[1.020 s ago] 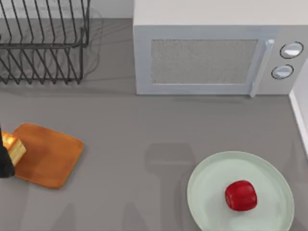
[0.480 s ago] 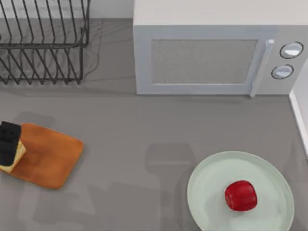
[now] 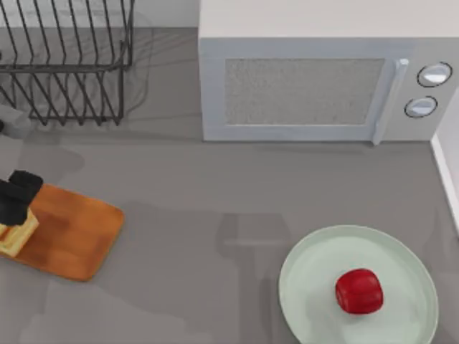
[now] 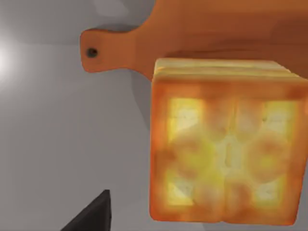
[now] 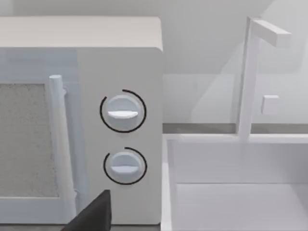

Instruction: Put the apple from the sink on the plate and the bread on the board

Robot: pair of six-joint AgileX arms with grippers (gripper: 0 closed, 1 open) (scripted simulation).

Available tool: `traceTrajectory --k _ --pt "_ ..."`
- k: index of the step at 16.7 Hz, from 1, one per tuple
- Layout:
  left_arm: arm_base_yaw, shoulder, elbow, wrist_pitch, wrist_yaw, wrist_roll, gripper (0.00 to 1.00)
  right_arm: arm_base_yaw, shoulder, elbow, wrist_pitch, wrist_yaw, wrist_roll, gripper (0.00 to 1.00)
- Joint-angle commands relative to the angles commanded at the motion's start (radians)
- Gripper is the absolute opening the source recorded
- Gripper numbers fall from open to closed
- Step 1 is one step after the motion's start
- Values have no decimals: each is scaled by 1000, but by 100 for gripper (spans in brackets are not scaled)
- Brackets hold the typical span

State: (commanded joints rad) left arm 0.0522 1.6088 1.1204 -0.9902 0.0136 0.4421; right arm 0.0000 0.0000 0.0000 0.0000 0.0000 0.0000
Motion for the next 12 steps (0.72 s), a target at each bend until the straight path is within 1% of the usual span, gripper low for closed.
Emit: traceTrajectory --k 4,9,12 --pt "4 102 85 -58 -1 30 100 0 0 0 0 0 0 100" --pt "-1 101 80 -53 -1 28 100 0 0 0 0 0 0 100" --pt "2 132 35 18 -1 28 100 0 0 0 0 0 0 100"
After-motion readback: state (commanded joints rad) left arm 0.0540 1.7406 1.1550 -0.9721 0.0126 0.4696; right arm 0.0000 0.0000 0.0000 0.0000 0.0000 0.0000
